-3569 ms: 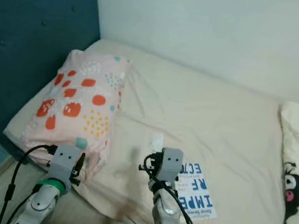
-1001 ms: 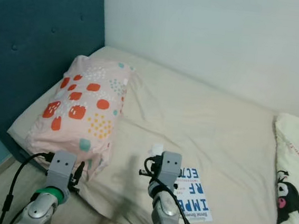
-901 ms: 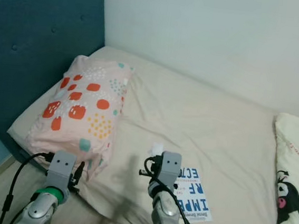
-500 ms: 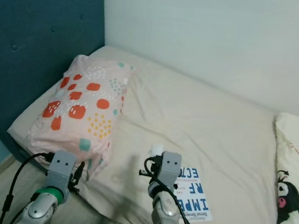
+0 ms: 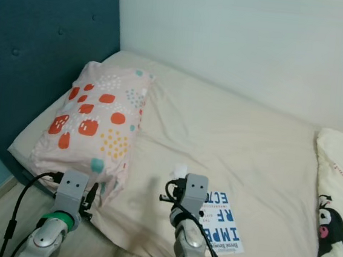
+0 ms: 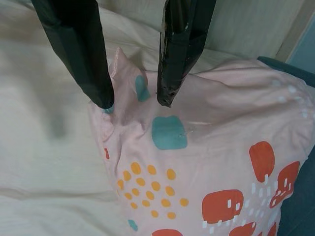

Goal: Clean up the room

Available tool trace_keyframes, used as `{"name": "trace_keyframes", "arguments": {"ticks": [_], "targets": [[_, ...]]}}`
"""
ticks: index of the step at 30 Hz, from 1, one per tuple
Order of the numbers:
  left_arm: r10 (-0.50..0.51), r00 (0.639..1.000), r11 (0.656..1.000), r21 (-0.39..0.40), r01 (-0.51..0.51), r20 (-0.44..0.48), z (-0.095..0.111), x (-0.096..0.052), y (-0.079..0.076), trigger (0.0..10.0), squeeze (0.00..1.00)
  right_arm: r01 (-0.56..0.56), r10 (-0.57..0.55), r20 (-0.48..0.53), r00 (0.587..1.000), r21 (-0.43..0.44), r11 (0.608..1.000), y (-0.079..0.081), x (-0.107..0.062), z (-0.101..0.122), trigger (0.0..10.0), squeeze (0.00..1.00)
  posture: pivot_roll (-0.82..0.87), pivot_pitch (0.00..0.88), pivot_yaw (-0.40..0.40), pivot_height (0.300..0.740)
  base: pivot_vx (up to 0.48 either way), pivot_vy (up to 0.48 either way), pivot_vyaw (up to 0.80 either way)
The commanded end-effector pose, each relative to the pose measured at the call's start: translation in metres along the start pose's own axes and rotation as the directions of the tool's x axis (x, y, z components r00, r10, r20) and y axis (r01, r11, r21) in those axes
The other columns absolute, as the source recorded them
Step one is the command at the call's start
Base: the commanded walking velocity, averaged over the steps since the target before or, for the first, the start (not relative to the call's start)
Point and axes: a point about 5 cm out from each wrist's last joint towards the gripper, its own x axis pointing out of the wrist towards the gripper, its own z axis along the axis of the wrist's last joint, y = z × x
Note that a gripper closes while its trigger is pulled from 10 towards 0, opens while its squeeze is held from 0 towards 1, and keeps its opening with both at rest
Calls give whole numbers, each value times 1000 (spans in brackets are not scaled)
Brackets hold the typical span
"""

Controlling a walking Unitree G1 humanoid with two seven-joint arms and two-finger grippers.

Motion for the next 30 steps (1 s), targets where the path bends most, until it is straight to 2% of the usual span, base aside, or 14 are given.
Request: {"name": "trace_keyframes", "arguments": {"ticks": [1,11,30], "targets": [[-7,999,1000,-13,7,-33,-6,-2,-1,10000,0,10,-10,-34,999,5,1000,-2,-2,-7,10000,0,28,26,9,740,0,0,0],[-11,999,1000,-16,11,-33,-5,-1,-2,10000,0,15,-15,-32,999,6,1000,-3,-2,-6,10000,0,27,26,9,740,0,0,0],[-10,999,1000,-19,9,-40,-7,-3,-2,10000,0,17,-17,-35,999,5,1000,-3,-3,-7,10000,0,26,30,7,740,-282,0,0]]}}
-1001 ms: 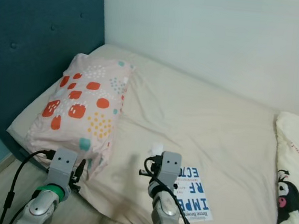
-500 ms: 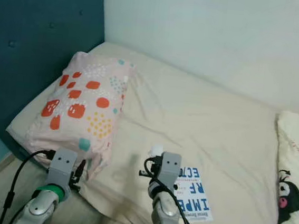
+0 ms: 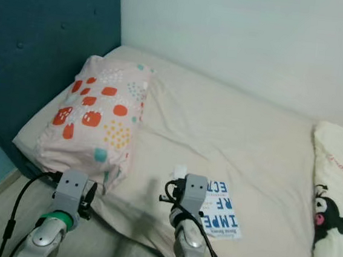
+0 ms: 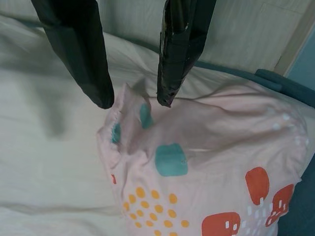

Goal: Clean up the room

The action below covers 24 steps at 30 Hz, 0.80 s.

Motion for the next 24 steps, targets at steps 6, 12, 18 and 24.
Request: {"name": "trace_keyframes", "arguments": {"ticks": [6,12,18,24], "targets": [[-2,999,1000,-12,1,-34,-7,-2,-1,10000,0,14,-14,-28,1000,6,1000,-3,-2,-5,10000,0,25,32,8,740,-288,0,0],[-1,999,1000,-15,1,-33,-7,-3,-2,10000,0,15,-15,-31,999,6,1000,-4,-3,-6,10000,0,25,34,2,740,-280,0,0],[1,999,1000,-18,-1,-35,-7,-3,-3,10000,0,13,-13,-31,999,2,1000,-5,-3,-6,10000,0,23,35,-4,740,-273,0,0],[2,999,1000,-22,-3,-36,-7,-3,-4,10000,0,12,-12,-32,999,-2,1000,-6,-2,-5,10000,0,22,35,-7,740,-268,0,0]]}}
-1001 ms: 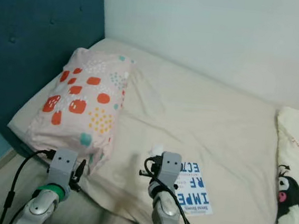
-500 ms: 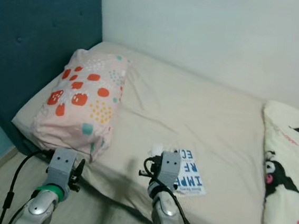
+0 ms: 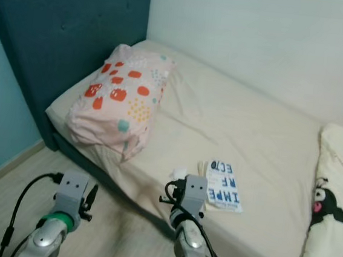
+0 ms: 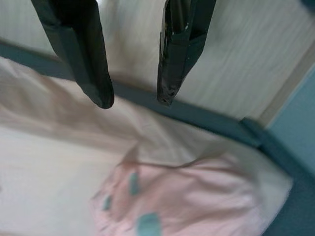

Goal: Clean up the room

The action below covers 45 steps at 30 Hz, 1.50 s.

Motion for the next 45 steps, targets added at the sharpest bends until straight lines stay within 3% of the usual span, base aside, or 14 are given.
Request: {"name": "trace_keyframes", "arguments": {"ticks": [1,16,22,45], "targets": [[-2,999,1000,-13,2,-32,-8,-3,-3,10000,0,11,-11,-20,1000,3,1000,-4,-1,-3,10000,0,21,35,-7,740,-266,0,0],[1,999,1000,-6,-2,-40,-8,-2,-2,10000,0,-1,1,-22,1000,8,1000,-1,-1,-4,10000,0,21,32,-7,740,-157,0,0],[5,999,1000,-4,-6,-42,-8,-1,-2,10000,0,-27,26,-14,1000,-49,998,2,0,-2,10000,0,20,28,-3,740,0,0,0],[9,999,1000,12,-9,-34,-5,1,-1,10000,0,-33,32,-12,999,-51,998,4,0,-2,10000,0,27,26,4,740,0,0,800]]}}
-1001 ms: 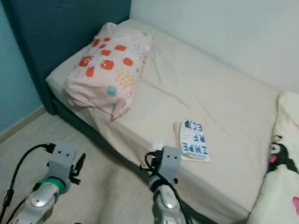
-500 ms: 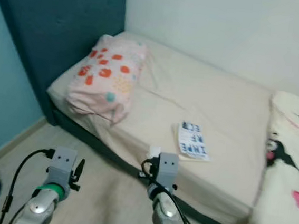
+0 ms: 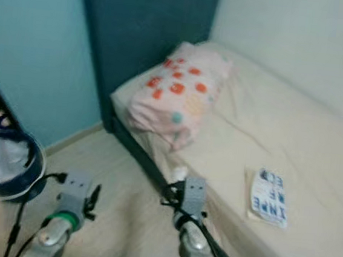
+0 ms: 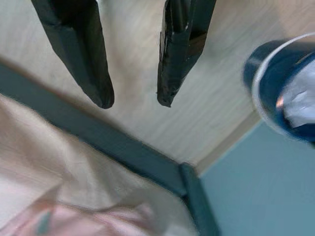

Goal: Clean up the room

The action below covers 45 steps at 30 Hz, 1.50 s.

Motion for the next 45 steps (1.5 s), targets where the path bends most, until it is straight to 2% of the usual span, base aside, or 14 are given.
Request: {"name": "trace_keyframes", "arguments": {"ticks": [1,10,27,30,45], "targets": [[0,1000,1000,-7,0,-22,-6,-3,-3,10000,0,16,-16,-48,999,9,1000,-5,-7,-13,10000,0,27,26,4,740,0,0,800],[1,1000,1000,-9,-2,-24,-6,-5,-3,10000,0,11,-11,-50,999,8,1000,-2,-9,-15,10000,0,29,32,1,740,0,0,800],[-3,1000,1000,-29,2,-20,-4,-2,-4,10000,0,30,-29,-44,999,7,1000,-8,-11,-15,10000,0,18,24,12,740,0,0,800],[-16,1000,999,-39,16,-9,-3,-2,-5,10000,0,41,-39,-33,999,58,997,-8,-11,-15,10000,0,18,22,9,740,0,0,0],[-20,1000,998,-54,20,5,-1,-2,-4,10000,0,18,-18,-29,999,11,1000,-7,-10,-13,10000,0,20,28,8,740,257,0,0]]}}
